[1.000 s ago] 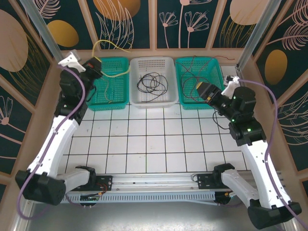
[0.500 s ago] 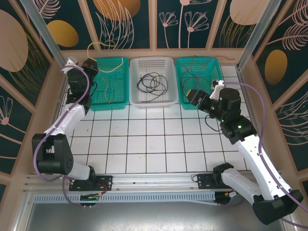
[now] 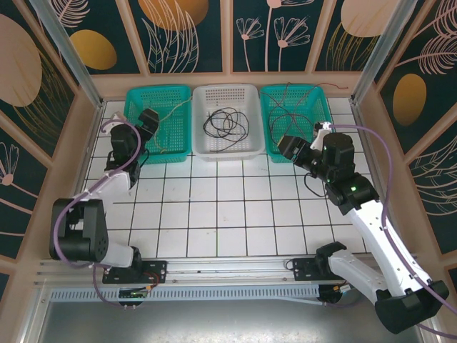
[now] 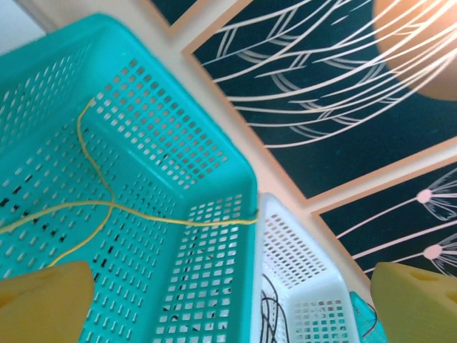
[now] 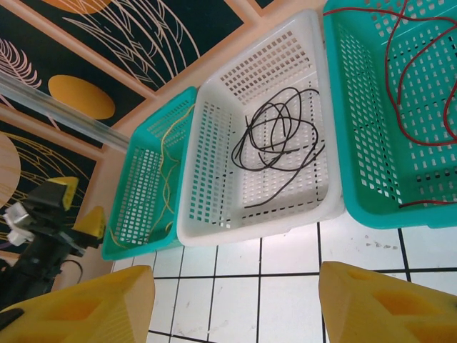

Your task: Untangle the cables

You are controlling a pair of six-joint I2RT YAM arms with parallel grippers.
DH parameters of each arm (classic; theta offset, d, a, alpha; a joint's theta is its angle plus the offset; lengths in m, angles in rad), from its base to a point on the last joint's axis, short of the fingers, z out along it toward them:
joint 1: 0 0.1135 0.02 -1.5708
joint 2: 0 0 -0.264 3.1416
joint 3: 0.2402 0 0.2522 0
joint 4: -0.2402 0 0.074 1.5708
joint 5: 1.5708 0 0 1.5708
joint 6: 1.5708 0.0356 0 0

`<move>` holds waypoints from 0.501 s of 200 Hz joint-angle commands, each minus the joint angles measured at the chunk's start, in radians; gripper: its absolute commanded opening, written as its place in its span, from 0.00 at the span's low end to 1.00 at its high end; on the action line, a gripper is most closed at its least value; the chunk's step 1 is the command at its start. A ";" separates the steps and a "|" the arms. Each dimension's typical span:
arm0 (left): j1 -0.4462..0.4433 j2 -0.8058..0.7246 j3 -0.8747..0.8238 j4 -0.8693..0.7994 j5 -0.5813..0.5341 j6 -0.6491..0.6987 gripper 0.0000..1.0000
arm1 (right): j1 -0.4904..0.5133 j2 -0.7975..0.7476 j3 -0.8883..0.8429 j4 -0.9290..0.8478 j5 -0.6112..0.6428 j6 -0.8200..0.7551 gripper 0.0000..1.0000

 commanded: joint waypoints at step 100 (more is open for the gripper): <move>0.007 -0.398 -0.004 -0.424 -0.233 0.374 0.99 | 0.005 -0.145 -0.026 0.086 0.309 -0.052 0.70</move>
